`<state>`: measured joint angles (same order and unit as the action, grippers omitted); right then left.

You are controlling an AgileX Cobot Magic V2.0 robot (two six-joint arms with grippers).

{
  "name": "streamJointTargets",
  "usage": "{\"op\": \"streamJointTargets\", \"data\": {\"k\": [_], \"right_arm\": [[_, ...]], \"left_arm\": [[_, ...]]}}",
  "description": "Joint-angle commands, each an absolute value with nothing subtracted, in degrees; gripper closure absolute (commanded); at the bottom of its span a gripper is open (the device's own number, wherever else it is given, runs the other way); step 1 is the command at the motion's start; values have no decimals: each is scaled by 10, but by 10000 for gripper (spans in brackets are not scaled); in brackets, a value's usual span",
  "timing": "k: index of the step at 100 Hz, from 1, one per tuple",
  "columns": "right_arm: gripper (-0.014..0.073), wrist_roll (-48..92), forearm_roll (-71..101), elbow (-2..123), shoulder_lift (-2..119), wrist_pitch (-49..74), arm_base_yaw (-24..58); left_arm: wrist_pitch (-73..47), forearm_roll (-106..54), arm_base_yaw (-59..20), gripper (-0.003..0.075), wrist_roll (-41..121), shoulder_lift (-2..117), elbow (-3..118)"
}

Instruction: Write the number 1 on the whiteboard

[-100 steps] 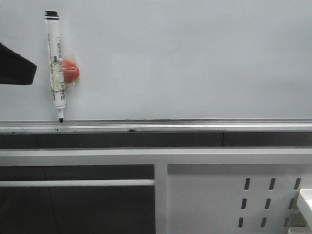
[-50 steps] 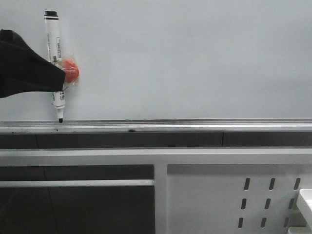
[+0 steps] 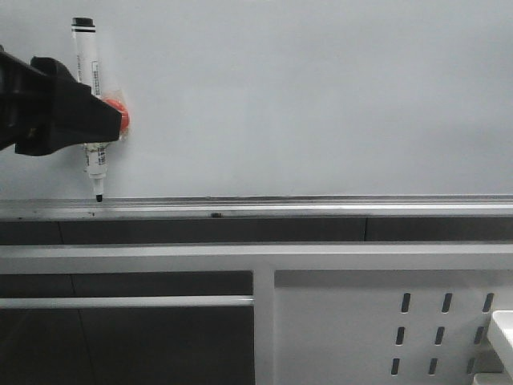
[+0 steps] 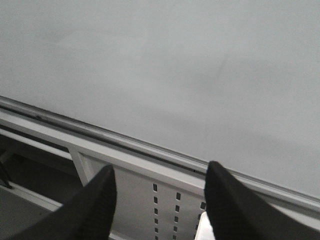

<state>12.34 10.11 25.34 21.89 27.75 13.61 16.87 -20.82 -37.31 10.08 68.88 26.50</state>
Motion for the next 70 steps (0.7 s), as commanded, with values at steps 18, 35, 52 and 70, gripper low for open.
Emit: {"op": "streamJointTargets", "data": {"k": [18,35,52,70], "right_arm": [[235,131,105,275,228,206,137],[235,131,106,275,228,206,137],[235,131,111,275,228,206,137],[235,131,112,275,228,206,137]], "left_arm": [[226,-211,-372,372,100,706,281],[215,-211,-372,372,100,722,281],[244,-211,-372,372,100,725,281],[254,-211,-372,372,100,725,282]]}}
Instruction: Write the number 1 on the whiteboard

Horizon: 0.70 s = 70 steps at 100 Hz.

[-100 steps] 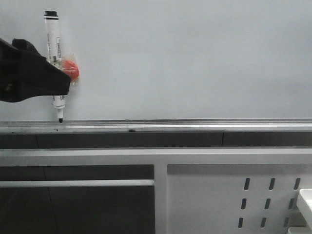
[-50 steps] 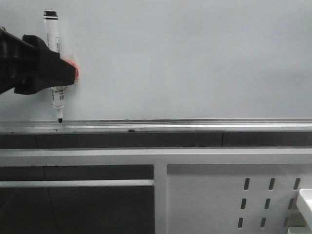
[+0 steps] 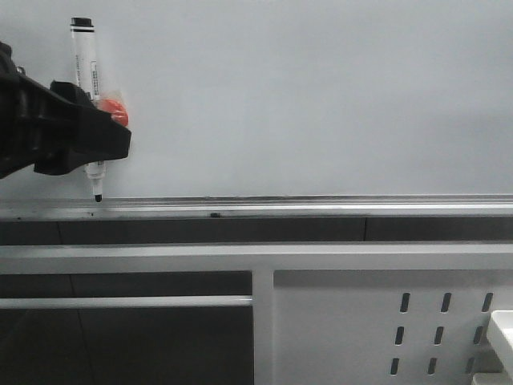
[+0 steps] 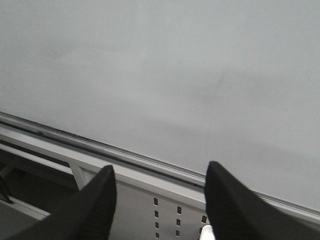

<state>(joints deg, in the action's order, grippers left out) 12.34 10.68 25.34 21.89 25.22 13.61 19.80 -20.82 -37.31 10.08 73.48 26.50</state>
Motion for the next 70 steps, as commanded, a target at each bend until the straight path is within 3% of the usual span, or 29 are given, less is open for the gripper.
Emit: {"op": "streamJointTargets", "data": {"k": [1,51,70], "right_arm": [[235,131,112,275,228,206,137],[235,131,115,275,228,205,137],[235,131,115,275,228,205,137]], "left_arm": [[253,-211,-372,372,100,725,282],[257,-224,-372,379,100,753,282],[263,-224,-372,501,100,753,282]]}}
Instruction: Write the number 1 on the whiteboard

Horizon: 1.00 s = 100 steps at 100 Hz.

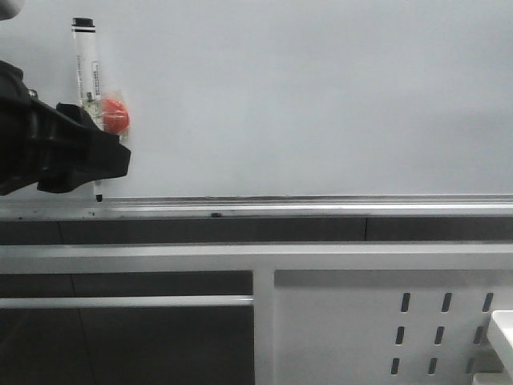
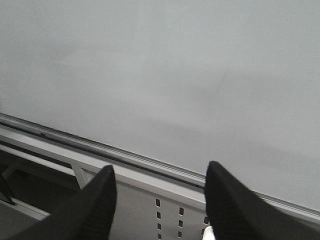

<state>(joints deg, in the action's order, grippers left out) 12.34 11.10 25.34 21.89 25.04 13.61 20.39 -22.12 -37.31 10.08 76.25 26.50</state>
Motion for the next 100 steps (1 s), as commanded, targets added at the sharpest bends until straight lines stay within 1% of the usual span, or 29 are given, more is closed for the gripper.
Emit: {"op": "streamJointTargets", "data": {"k": [1,10,13,17,18,36,45,54,70,81,87,100], "right_arm": [[235,131,115,275,228,205,137],[235,131,115,275,228,205,137],[235,131,115,275,228,205,137],[235,131,115,275,228,205,137],[235,131,115,275,228,205,137],[235,132,129,286,228,215,138],[235,175,130,307,228,241,148],[235,231,145,337,234,275,165],[235,315,259,392,287,347,210],[235,420,381,414,336,352,251],[235,470,408,422,365,351,270],[235,483,404,452,433,351,318]], "left_arm": [[263,-224,-372,509,100,753,282],[263,-224,-372,637,100,753,282],[263,-224,-372,667,100,753,282],[263,-224,-372,737,100,753,282],[261,-224,-372,742,100,753,282],[224,-197,-373,740,100,739,282],[203,-156,-385,740,100,715,282],[188,-83,-406,740,100,677,282],[144,31,-460,740,100,618,288],[32,105,-501,740,100,591,317],[-26,140,-523,740,100,583,335],[-125,177,-563,740,100,580,373]]}}
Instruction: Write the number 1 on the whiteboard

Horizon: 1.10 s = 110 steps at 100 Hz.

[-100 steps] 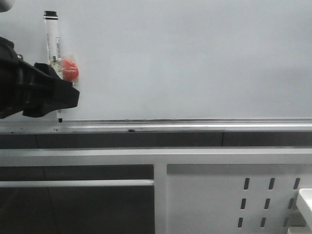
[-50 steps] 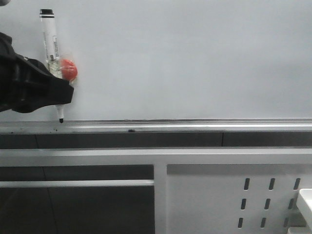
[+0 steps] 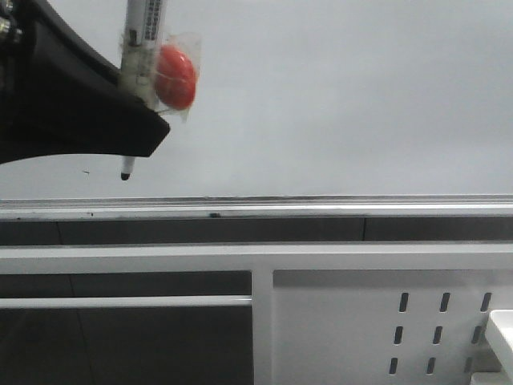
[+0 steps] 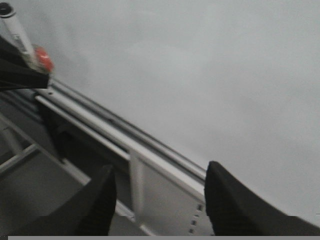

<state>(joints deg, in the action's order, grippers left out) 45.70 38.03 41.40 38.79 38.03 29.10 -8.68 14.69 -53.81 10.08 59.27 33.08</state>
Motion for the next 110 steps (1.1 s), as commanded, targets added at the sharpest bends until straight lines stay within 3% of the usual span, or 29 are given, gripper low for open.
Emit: {"op": "streamJointTargets", "data": {"k": [1,30,110], "right_arm": [[235,483,403,454,437,351,321],[231,483,362,532,555,266,452],[231,483,364,545,638,211,515]], "left_arm": [[-129,178,-564,740,100,580,375],[-192,201,-595,740,100,579,396],[-199,229,-596,740,100,548,396]]}}
